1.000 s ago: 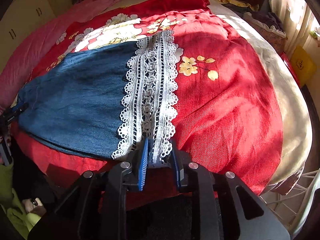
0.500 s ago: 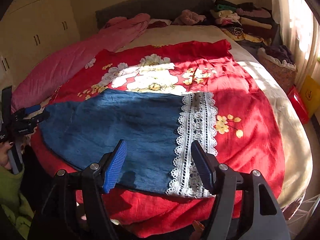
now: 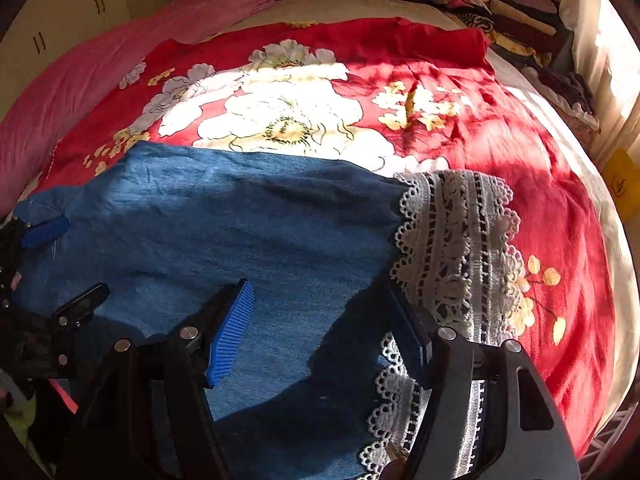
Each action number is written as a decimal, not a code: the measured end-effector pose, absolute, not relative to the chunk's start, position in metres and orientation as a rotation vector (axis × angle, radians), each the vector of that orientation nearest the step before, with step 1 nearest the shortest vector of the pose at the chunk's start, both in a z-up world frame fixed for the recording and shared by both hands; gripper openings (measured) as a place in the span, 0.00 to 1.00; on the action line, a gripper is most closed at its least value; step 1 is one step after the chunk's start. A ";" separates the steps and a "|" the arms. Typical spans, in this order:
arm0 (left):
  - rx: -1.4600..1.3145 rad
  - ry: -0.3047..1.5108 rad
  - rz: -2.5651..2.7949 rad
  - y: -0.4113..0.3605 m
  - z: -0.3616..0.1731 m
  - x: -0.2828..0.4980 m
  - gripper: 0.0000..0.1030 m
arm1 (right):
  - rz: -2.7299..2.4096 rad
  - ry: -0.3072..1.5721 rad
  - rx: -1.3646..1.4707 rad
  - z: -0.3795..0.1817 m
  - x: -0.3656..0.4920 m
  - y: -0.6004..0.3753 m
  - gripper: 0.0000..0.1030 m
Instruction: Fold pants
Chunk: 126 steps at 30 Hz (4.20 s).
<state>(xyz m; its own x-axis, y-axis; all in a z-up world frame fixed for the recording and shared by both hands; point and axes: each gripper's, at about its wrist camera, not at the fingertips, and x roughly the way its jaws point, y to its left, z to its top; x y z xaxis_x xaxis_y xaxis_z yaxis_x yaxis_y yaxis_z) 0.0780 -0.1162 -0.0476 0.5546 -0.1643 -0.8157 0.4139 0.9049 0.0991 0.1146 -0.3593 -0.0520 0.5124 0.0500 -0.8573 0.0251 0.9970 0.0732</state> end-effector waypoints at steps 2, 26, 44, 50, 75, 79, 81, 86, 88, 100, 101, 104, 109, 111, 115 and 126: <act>0.244 0.934 -0.365 -0.109 -0.052 0.080 0.92 | 0.018 1.028 0.085 -0.054 0.113 -0.360 0.62; 0.245 0.764 -0.455 -0.127 0.046 0.039 0.92 | -0.121 0.707 0.255 0.046 -0.045 -0.412 0.88; 0.417 0.845 -0.656 -0.254 0.021 0.116 0.92 | -0.094 0.787 0.300 0.002 -0.031 -0.396 0.88; 0.446 0.868 -0.708 -0.285 -0.001 0.138 0.92 | -0.124 0.835 0.309 -0.016 -0.018 -0.397 0.88; 0.375 0.943 -0.943 -0.321 -0.037 0.152 0.38 | -0.046 0.878 0.403 -0.045 0.010 -0.407 0.40; 0.434 0.913 -0.926 -0.327 -0.033 0.141 0.18 | -0.016 0.874 0.423 -0.046 0.010 -0.407 0.25; 0.415 0.909 -0.918 -0.322 -0.029 0.142 0.11 | 0.002 0.853 0.417 -0.041 0.007 -0.404 0.20; 0.311 0.907 -0.948 -0.301 -0.015 0.147 0.06 | 0.054 0.787 0.383 -0.019 0.001 -0.391 0.19; 0.261 0.896 -0.960 -0.289 -0.006 0.148 0.06 | 0.083 0.764 0.384 -0.008 0.000 -0.385 0.19; 0.097 0.825 -0.883 -0.179 0.023 0.153 0.11 | 0.306 0.734 0.216 0.039 0.031 -0.282 0.19; 0.088 0.845 -0.859 -0.169 0.016 0.157 0.11 | 0.315 0.753 0.195 0.034 0.036 -0.270 0.19; 0.048 0.880 -0.760 -0.135 -0.002 0.163 0.18 | 0.344 0.818 0.128 0.016 0.050 -0.233 0.19; -0.129 0.891 -0.590 -0.050 -0.007 0.164 0.24 | 0.418 0.869 -0.023 -0.008 0.058 -0.169 0.19; -0.212 0.879 -0.529 -0.017 -0.007 0.160 0.28 | 0.455 0.898 -0.062 -0.019 0.059 -0.148 0.26; -0.350 0.846 -0.499 0.025 -0.004 0.149 0.29 | 0.591 0.943 -0.075 -0.031 0.051 -0.126 0.39; -0.358 0.987 -0.573 -0.027 -0.027 0.167 0.68 | 0.240 0.869 0.195 -0.004 0.105 -0.265 0.55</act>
<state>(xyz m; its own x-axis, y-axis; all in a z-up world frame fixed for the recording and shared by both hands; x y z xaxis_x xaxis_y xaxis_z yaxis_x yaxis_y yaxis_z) 0.1667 -0.0275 -0.0271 0.4226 -0.6025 -0.6770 0.2895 0.7976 -0.5291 0.1051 -0.2651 -0.0044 0.6215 0.2863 -0.7292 -0.1288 0.9555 0.2653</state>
